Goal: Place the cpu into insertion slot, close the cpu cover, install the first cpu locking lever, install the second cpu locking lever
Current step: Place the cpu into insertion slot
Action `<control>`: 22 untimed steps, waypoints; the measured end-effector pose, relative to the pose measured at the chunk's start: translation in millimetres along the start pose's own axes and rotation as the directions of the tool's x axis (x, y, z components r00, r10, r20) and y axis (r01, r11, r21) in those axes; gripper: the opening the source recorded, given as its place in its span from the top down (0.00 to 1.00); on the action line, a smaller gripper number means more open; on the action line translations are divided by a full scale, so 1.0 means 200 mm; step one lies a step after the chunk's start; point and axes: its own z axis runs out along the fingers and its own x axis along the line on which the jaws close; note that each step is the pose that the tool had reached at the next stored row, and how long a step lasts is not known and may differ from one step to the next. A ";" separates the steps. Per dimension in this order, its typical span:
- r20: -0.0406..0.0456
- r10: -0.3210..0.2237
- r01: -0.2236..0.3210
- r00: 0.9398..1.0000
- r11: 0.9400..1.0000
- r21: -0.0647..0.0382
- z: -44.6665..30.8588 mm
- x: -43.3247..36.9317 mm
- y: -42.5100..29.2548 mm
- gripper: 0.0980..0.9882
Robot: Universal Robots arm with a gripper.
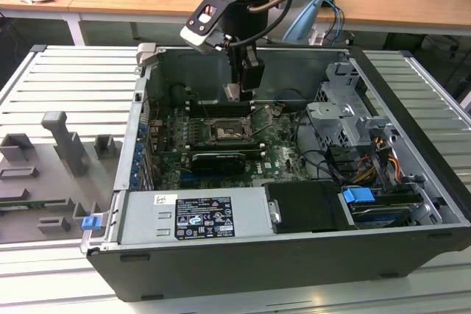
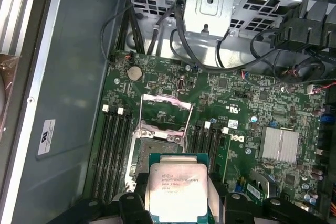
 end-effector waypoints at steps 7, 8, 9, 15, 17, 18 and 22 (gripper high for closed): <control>0.000 0.002 -0.002 1.000 1.000 0.000 0.015 0.000 -0.001 0.52; 0.000 0.003 -0.003 1.000 1.000 0.000 0.018 0.000 -0.002 0.52; 0.000 0.003 -0.003 1.000 1.000 0.000 0.021 0.000 -0.002 0.52; 0.000 0.006 -0.006 1.000 1.000 0.000 0.041 -0.001 -0.004 0.52; 0.000 0.007 -0.007 1.000 1.000 0.000 0.050 -0.001 -0.004 0.52; 0.000 0.007 -0.007 1.000 1.000 0.001 0.052 -0.001 -0.005 0.52; 0.001 0.010 -0.010 1.000 1.000 0.001 0.062 -0.001 -0.005 0.52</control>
